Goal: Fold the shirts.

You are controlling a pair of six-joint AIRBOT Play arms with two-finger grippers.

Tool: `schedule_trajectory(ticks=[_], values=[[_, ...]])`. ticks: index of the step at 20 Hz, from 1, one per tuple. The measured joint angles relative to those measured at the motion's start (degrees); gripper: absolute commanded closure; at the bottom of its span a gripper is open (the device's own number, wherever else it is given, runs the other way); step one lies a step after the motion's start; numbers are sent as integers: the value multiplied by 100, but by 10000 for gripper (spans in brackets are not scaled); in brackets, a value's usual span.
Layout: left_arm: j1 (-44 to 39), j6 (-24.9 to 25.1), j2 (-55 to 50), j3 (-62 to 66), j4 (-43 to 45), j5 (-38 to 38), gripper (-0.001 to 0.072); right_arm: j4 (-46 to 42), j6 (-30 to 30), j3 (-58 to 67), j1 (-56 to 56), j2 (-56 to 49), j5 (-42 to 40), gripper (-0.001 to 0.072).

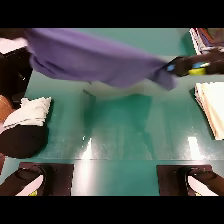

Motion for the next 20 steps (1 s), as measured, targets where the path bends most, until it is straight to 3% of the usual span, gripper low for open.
schedule_trajectory(ticks=[5,9,15,20], values=[[0,-7,514,662,-376,-549,682,-151,24,857,-525,778,468,692],[2,-4,424,579,-621,-1025,682,-234,188,1115,-737,741,990,692],[7,2,-407,-1427,-713,-1497,681,-282,437,308,-525,-463,1543,692],[9,179,-1158,-3412,-739,-1071,681,-258,330,-748,-72,-1449,1368,692]])
